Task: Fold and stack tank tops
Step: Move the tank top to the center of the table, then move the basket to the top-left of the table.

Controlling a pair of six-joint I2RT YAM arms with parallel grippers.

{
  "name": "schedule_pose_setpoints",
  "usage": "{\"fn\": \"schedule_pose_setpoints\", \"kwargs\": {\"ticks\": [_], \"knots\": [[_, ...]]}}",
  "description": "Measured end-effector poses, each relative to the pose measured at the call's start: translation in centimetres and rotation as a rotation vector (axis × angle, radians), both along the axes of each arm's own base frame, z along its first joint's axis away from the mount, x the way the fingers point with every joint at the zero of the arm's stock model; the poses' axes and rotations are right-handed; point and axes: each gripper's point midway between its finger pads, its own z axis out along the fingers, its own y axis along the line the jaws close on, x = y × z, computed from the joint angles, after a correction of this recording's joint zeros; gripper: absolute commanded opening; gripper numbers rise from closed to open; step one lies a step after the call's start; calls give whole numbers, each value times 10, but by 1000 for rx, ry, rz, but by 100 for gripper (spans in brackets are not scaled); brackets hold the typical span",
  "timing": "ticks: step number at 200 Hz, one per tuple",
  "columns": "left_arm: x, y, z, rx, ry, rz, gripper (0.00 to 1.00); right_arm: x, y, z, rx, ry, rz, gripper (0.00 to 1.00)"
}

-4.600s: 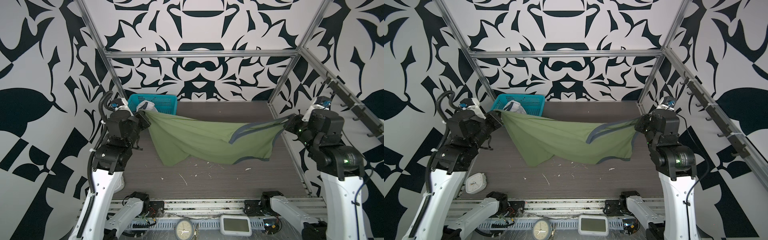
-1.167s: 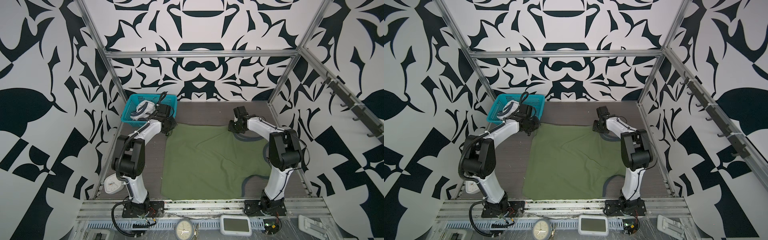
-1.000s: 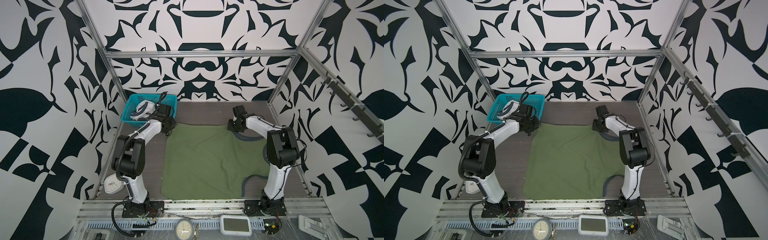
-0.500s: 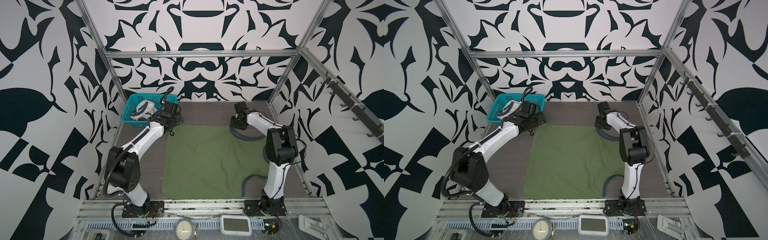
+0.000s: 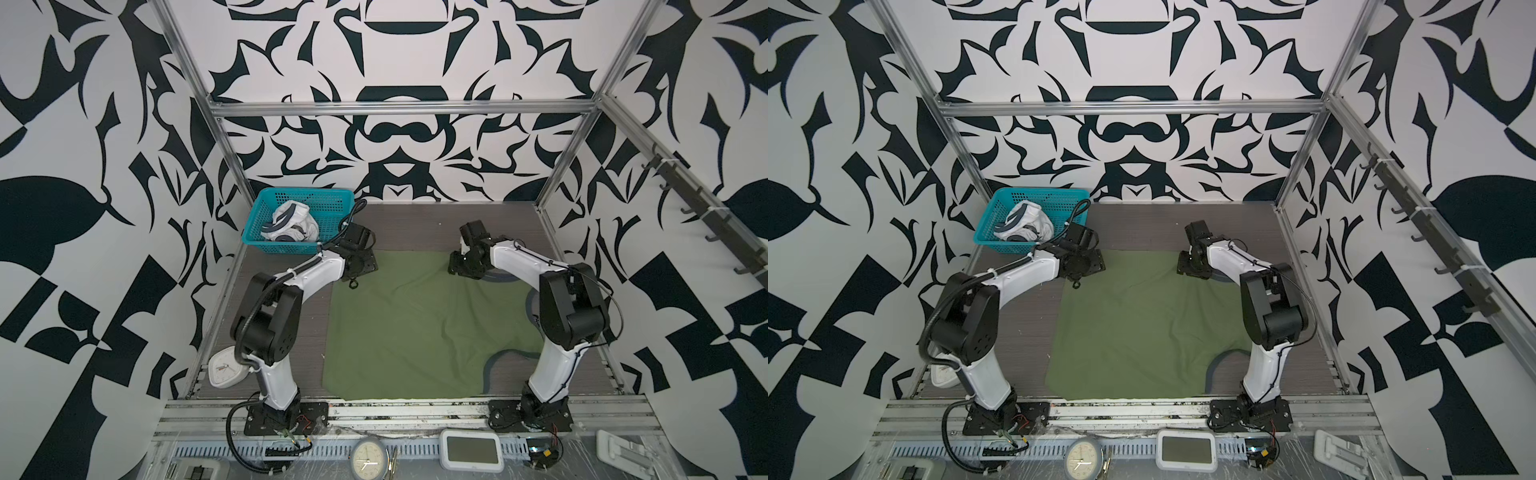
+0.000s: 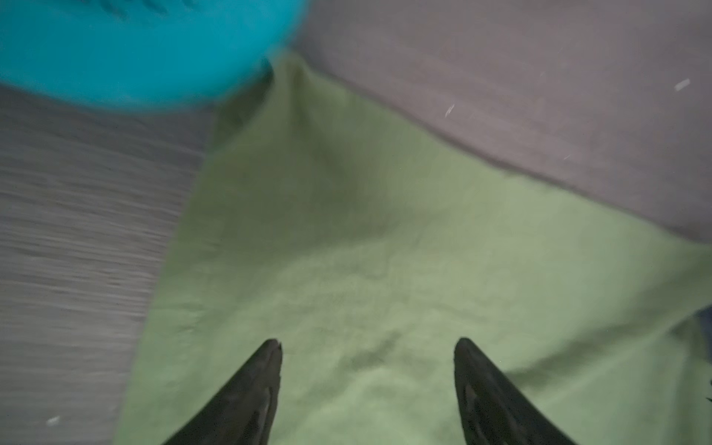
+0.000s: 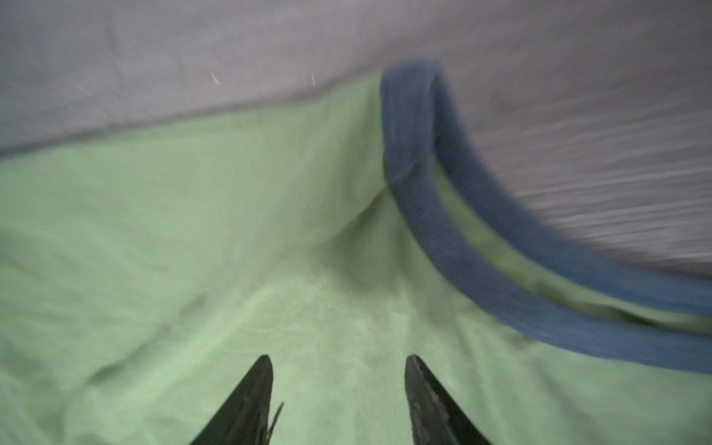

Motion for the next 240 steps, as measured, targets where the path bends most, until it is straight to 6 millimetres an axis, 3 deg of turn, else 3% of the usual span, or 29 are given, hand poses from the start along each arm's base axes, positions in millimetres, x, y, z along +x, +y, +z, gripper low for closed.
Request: {"fn": "schedule_pose_setpoints", "kwargs": {"ticks": [17, 35, 68, 100, 154, 174, 240], "knots": [[0, -6, -20, -6, 43, -3, 74, -1, -2, -20, 3, 45, -8, 56], [3, -9, -35, -7, 60, 1, 74, 6, -7, -19, 15, 31, -29, 56], [23, -16, -33, -15, 25, 9, 77, 24, -28, -19, 22, 19, -89, 56], [50, -18, -29, 44, -6, 7, 79, 42, -36, -19, 13, -2, -111, 57], [107, -21, 10, 107, -105, 6, 80, 56, -38, -19, -6, -21, -119, 56], [125, -18, 15, 118, -130, 19, 80, 55, -38, -19, -8, -21, -118, 57], [145, 8, 2, 168, -120, 65, 81, 55, -38, -19, -7, -30, -117, 57]]}}
